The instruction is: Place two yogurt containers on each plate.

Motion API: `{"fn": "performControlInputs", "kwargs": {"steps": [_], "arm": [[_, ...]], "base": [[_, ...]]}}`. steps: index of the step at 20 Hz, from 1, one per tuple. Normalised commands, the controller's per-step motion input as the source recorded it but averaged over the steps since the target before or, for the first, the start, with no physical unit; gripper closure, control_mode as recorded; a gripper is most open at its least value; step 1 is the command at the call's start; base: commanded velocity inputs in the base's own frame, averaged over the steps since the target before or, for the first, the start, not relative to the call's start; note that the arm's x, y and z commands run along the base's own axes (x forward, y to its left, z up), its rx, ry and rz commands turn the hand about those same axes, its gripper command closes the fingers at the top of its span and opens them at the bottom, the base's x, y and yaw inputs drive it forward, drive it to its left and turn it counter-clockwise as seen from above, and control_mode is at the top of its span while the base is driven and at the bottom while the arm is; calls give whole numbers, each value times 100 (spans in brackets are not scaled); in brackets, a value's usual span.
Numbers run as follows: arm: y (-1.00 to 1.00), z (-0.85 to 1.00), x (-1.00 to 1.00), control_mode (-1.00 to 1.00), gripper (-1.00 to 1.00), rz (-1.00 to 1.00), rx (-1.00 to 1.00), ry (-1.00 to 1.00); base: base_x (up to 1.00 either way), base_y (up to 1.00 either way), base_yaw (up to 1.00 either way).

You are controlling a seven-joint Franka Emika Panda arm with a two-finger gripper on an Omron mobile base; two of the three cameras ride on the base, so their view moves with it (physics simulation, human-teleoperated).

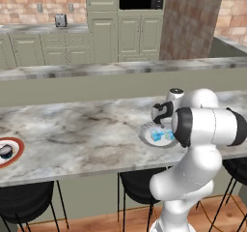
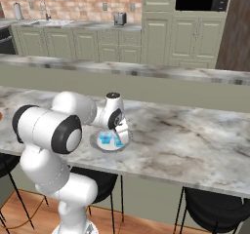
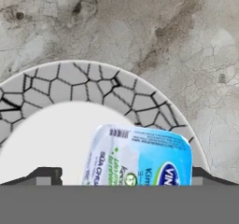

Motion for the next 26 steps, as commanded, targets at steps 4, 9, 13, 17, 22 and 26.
{"fn": "performControlInputs", "kwargs": {"steps": [4,9,13,17,22,26], "arm": [[0,10,-19,-100,-100,0,1,0],[0,0,-17,-100,-100,0,0,0],[0,7,-29,-100,-100,0,4,0],[0,45,-29,-100,-100,0,6,0],[3,55,-19,-100,-100,0,0,0],[9,49,-24,-100,-100,0,0,0]], "base": [[0,0,0],[0,0,0],[0,0,0],[0,0,0],[0,0,0],[0,0,0]]}}
